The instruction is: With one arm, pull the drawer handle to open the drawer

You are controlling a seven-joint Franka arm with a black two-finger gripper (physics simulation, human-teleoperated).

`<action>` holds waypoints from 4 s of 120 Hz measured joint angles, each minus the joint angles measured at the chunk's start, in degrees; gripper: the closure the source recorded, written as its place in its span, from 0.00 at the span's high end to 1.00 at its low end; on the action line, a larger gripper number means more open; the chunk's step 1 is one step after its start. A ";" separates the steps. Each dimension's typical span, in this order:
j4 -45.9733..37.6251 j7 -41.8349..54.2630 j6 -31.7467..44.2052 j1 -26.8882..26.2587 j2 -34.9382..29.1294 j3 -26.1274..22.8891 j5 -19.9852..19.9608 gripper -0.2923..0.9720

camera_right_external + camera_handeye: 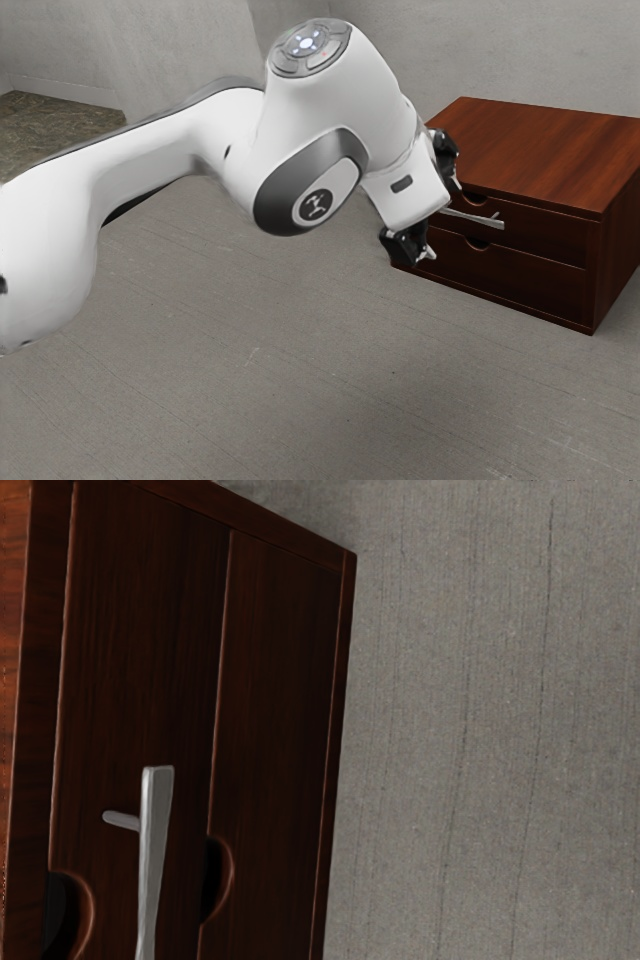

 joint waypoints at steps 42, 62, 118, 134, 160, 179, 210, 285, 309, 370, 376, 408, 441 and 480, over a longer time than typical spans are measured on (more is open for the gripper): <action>2.83 0.70 1.27 0.02 4.35 -0.01 0.09 0.77; 2.33 0.89 2.59 0.10 4.70 0.08 0.10 0.77; 1.97 1.18 5.70 0.27 6.77 0.14 0.04 0.77; 2.26 1.21 6.41 0.43 6.99 0.31 -0.03 0.77; 2.15 1.26 7.98 0.61 7.56 0.61 -0.02 0.77; 1.48 1.28 8.43 0.65 7.57 1.43 0.02 0.77; 1.41 1.31 10.39 0.63 9.01 1.56 0.08 0.77; 1.46 1.39 13.99 1.48 10.09 2.09 0.11 0.77; 1.42 1.41 15.28 1.51 11.42 2.10 0.10 0.77; 0.82 1.48 16.01 1.52 12.08 2.19 0.26 0.77; 0.62 1.49 16.03 1.51 12.04 2.19 0.28 0.77; -1.26 1.52 16.01 1.51 10.92 2.19 0.34 0.77; -6.47 1.53 15.99 1.50 6.76 2.19 0.39 0.76; -13.55 1.50 16.04 1.51 0.96 2.19 0.36 0.75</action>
